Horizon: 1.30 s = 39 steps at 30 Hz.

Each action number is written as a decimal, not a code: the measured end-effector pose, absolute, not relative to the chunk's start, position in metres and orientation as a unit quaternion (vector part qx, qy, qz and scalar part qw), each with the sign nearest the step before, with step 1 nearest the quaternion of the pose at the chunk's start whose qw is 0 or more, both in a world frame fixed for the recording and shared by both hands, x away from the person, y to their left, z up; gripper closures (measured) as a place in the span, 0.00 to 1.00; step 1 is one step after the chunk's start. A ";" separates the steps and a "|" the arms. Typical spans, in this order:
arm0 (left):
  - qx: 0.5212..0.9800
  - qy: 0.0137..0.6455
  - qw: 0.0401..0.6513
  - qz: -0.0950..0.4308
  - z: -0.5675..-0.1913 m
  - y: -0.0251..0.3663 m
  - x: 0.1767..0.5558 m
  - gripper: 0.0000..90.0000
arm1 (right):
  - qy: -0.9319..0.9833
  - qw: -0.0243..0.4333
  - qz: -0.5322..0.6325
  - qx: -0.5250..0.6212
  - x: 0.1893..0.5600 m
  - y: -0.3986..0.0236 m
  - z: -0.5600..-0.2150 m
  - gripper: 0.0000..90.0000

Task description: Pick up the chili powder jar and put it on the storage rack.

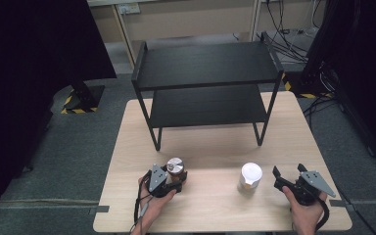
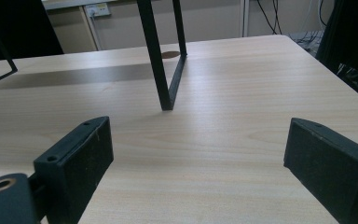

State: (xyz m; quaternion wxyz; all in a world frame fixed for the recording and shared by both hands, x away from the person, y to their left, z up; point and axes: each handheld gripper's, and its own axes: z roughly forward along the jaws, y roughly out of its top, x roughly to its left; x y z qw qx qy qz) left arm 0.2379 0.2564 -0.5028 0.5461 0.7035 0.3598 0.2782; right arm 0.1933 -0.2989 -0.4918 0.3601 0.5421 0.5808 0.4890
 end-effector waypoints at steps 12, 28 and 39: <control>0.665 0.358 0.572 0.321 -0.493 0.255 0.221 0.34 | 0.582 0.360 0.486 0.543 0.194 -0.298 -0.491 0.09; 0.626 0.356 0.580 0.380 -0.468 0.245 0.210 0.34 | 0.584 0.359 0.484 0.544 0.194 -0.297 -0.490 0.09; 0.605 0.356 0.583 0.410 -0.444 0.239 0.215 0.34 | 0.585 0.358 0.483 0.545 0.195 -0.297 -0.489 0.09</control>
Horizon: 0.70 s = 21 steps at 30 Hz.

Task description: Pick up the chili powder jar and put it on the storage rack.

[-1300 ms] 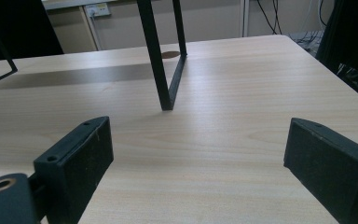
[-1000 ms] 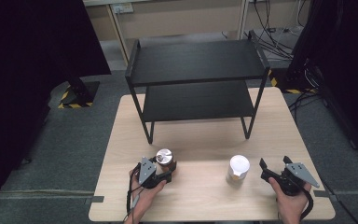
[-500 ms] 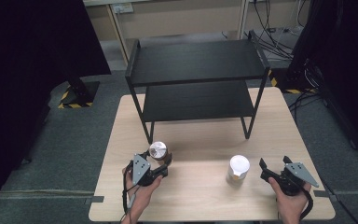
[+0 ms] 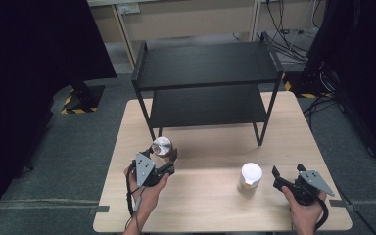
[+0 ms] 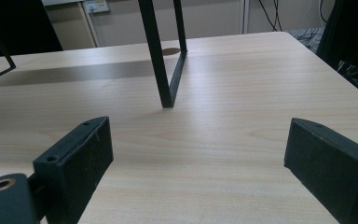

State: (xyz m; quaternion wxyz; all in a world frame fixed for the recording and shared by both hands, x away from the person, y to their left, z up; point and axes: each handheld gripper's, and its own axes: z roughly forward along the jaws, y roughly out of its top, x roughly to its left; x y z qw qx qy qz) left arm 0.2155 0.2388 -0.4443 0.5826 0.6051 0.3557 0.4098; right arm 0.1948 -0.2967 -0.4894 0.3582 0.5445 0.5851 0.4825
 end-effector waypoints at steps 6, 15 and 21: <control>0.596 0.350 0.584 0.425 -0.426 0.234 0.219 0.34 | 0.585 0.358 0.482 0.545 0.195 -0.297 -0.489 0.09; 0.586 0.345 0.588 0.437 -0.403 0.228 0.227 0.34 | 0.585 0.357 0.483 0.545 0.195 -0.297 -0.489 0.09; 0.579 0.344 0.588 0.448 -0.382 0.226 0.234 0.34 | 0.586 0.357 0.482 0.545 0.195 -0.297 -0.489 0.09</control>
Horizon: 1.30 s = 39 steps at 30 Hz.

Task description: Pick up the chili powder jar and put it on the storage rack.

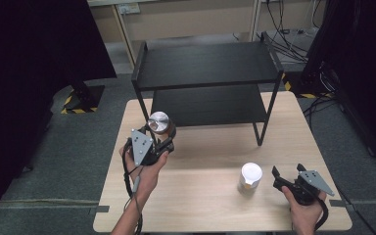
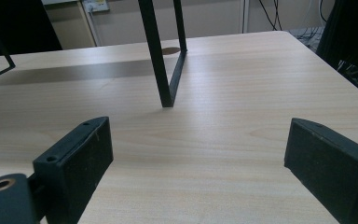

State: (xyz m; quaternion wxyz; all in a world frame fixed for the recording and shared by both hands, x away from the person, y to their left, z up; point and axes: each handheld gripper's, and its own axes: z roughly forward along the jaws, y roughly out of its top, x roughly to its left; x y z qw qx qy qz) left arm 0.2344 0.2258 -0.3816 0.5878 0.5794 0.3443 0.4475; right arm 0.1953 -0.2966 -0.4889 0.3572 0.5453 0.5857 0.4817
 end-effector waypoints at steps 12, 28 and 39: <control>0.571 0.344 0.590 0.456 -0.354 0.223 0.243 0.34 | 0.586 0.357 0.481 0.546 0.196 -0.297 -0.489 0.09; 0.559 0.341 0.596 0.465 -0.321 0.223 0.248 0.34 | 0.586 0.355 0.480 0.547 0.196 -0.297 -0.488 0.09; 0.558 0.341 0.597 0.464 -0.294 0.225 0.253 0.34 | 0.588 0.354 0.479 0.547 0.197 -0.296 -0.487 0.09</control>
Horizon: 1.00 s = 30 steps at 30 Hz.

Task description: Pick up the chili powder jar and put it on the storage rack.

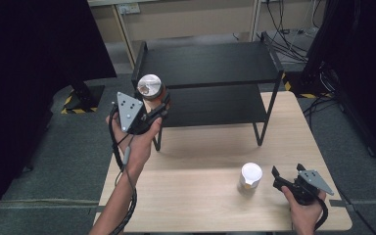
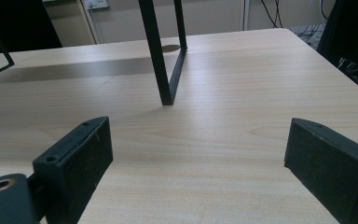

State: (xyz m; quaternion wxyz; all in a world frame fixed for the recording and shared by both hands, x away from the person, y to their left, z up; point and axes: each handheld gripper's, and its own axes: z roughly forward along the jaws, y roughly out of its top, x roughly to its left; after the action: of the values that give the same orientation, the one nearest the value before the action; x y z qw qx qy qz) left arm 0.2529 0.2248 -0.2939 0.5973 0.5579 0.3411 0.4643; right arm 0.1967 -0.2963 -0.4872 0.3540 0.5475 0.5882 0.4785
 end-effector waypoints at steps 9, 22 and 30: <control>0.556 0.348 0.594 0.466 -0.275 0.224 0.260 0.34 | 0.588 0.354 0.478 0.548 0.197 -0.296 -0.487 0.09; 0.560 0.357 0.581 0.471 -0.256 0.220 0.275 0.34 | 0.587 0.353 0.479 0.549 0.197 -0.297 -0.487 0.09; 0.560 0.366 0.571 0.475 -0.244 0.219 0.286 0.34 | 0.587 0.353 0.479 0.549 0.197 -0.297 -0.487 0.09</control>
State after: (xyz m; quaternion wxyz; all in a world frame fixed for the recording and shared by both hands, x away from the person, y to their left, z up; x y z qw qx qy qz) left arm 0.2862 0.2195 -0.2441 0.5712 0.5602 0.3662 0.4752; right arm 0.1967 -0.2968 -0.4873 0.3529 0.5487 0.5869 0.4794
